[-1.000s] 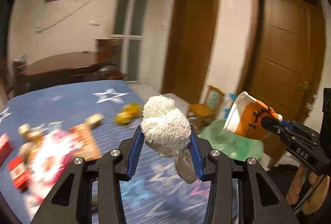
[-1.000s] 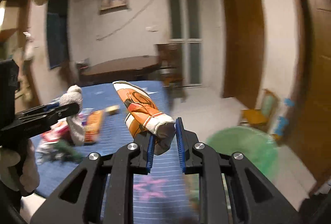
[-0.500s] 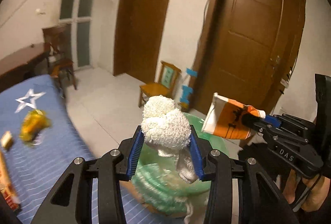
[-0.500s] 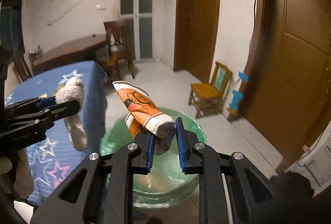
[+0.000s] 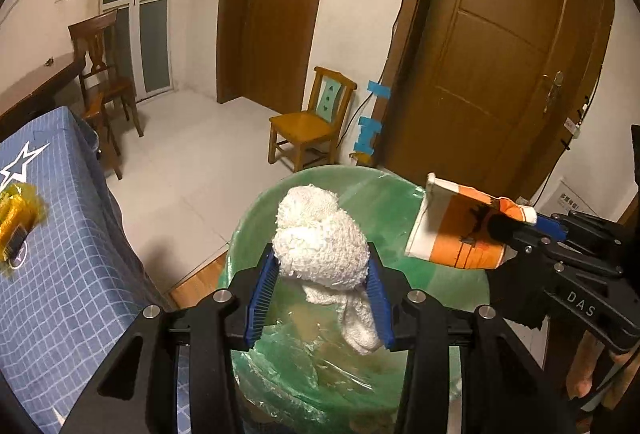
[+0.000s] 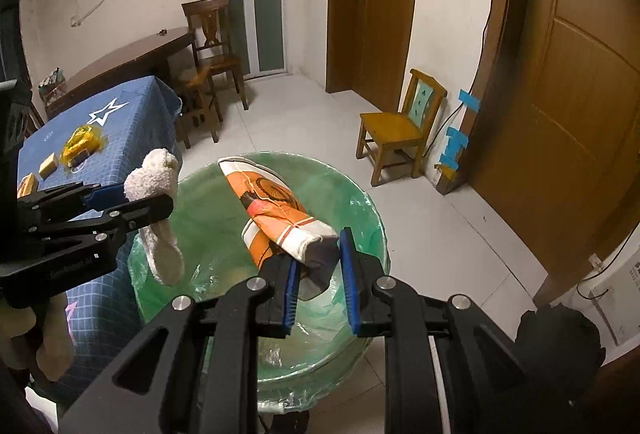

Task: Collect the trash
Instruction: 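Carry the towel and orange-white bag with both grippers over the green bin, then open both grippers to drop the towel and bag into the bin, then grasp the white plastic pouch with the left gripper while the right grasps the green scrub pad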

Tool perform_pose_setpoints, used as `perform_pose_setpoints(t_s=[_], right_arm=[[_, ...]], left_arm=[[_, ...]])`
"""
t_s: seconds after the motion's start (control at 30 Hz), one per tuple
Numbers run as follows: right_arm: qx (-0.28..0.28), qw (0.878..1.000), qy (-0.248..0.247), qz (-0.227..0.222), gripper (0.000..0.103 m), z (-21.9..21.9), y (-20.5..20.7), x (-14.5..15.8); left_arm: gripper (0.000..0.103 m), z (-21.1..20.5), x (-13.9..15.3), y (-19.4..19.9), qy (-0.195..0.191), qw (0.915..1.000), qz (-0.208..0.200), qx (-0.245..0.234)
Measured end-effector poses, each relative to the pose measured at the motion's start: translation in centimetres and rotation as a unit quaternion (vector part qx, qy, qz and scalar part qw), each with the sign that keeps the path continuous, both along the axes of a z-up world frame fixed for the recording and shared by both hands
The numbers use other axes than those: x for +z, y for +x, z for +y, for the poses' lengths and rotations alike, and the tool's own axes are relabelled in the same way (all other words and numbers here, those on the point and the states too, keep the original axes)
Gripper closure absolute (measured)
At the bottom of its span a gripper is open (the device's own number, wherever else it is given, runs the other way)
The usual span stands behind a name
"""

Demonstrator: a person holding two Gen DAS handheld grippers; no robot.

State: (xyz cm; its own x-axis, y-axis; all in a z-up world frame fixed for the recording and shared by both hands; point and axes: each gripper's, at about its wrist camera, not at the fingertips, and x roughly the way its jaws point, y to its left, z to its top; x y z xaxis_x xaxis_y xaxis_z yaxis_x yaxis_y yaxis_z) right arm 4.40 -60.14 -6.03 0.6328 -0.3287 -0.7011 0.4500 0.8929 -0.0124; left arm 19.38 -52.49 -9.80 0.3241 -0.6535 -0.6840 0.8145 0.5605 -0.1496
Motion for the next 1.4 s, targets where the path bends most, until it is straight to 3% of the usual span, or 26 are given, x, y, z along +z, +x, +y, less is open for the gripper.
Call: perform_pose_setpoints(t_s=[0.27,0.33,0.4,0.43,0.5,0.87,1.03,1.23,1.4], right_arm=[[-0.001,1.000,0.005,0.005,0.084,-0.9,0.6,-0.5],[0.000,1.000,0.003,0.008,0.084,-1.2,0.7,-0.6],[0.002,1.000,0.003,0.008,0.076,-1.1,0.6,-0.5],[0.000,1.000,0.001,0.006,0.073,-1.2,0.5,-0.4],[-0.005,1.000,0.001,-0.001,0.068,-1.4,0.1,-0.3],[0.000,1.000,0.006,-0.029,0.067,-0.4,-1.5,1.0],[0.045,0.996,0.022,-0.080,0.056,3.3,-3.3,2.5],[0.145,0.981,0.054,-0.116,0.045,10.2,-2.9,3.1],[0.219,0.967,0.071,-0.114,0.041,15.1,-0.7,3.2]], left_arm=[[0.056,0.2,-0.6,0.6,0.003,1.0000,0.003,0.007],[0.048,0.3,-0.6,0.4,0.005,1.0000,0.000,0.009],[0.029,0.4,-0.6,0.6,0.002,0.9998,-0.007,0.018],[0.027,1.2,-0.2,0.3,-0.001,0.9997,-0.010,0.022],[0.026,1.9,-0.2,0.6,-0.005,0.9995,-0.008,0.029],[0.026,5.1,1.9,-1.0,-0.019,0.9990,-0.015,0.037],[0.026,11.2,4.6,-3.5,-0.040,0.9976,-0.038,0.043],[0.022,23.6,6.4,-6.2,-0.052,0.9917,-0.070,0.095],[0.022,35.4,6.1,-7.2,-0.027,0.9855,-0.077,0.149]])
